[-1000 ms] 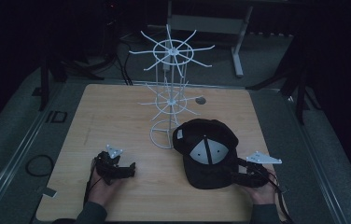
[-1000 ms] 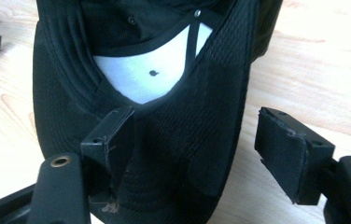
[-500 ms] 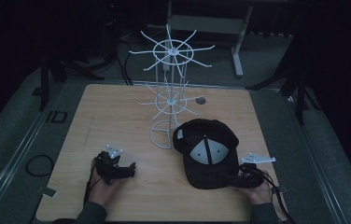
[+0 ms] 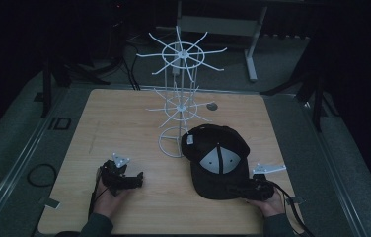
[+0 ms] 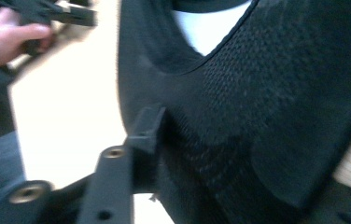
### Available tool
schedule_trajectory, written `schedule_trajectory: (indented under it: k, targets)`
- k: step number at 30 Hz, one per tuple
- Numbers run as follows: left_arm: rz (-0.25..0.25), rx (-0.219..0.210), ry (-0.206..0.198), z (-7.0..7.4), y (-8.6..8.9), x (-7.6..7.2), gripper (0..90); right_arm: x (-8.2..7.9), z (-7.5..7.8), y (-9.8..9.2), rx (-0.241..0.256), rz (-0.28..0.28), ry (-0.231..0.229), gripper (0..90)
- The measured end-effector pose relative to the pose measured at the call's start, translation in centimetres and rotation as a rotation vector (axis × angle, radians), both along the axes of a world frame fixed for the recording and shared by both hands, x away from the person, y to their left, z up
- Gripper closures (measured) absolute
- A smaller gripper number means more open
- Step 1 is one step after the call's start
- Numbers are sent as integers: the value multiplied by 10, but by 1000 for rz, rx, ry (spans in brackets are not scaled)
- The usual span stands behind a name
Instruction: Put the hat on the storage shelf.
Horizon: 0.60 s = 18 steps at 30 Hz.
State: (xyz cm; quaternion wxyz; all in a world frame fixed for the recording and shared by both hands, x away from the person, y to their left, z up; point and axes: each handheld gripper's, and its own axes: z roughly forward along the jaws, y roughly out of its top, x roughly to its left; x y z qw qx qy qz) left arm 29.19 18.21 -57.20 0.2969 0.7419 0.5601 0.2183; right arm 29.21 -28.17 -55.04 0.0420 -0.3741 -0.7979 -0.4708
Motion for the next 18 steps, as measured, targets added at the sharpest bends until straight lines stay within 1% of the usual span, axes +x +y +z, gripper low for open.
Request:
schedule_trajectory:
  k: [1, 2, 5, 6, 9, 10, 12, 13, 14, 18]
  targets:
    - [0, 0, 0, 0, 0, 0, 1, 0, 0, 0, 0, 0, 0, 655]
    - [0, 0, 0, 0, 0, 0, 1, 0, 0, 1, 13, 25, 4, 692]
    - [0, 0, 0, 0, 0, 0, 1, -1, 0, 1, 31, 51, 14, 754]
    - [0, 0, 0, 0, 0, 0, 1, -2, 1, 1, 37, 54, 13, 766]
    - [0, 0, 0, 0, 0, 0, 1, -2, 4, -1, 78, 61, 17, 807]
    - [0, 0, 0, 0, 0, 0, 1, -2, 4, -1, 78, 61, 17, 807]
    - [0, 0, 0, 0, 0, 0, 1, -2, 6, -3, 86, 40, 13, 814]
    - [0, 0, 0, 0, 0, 0, 1, -2, 6, -3, 86, 40, 13, 814]
    - [0, 0, 0, 0, 0, 0, 1, -2, 7, -4, 86, 22, 11, 817]
    - [0, 0, 0, 0, 0, 0, 1, -3, 10, -7, 82, -20, 0, 822]
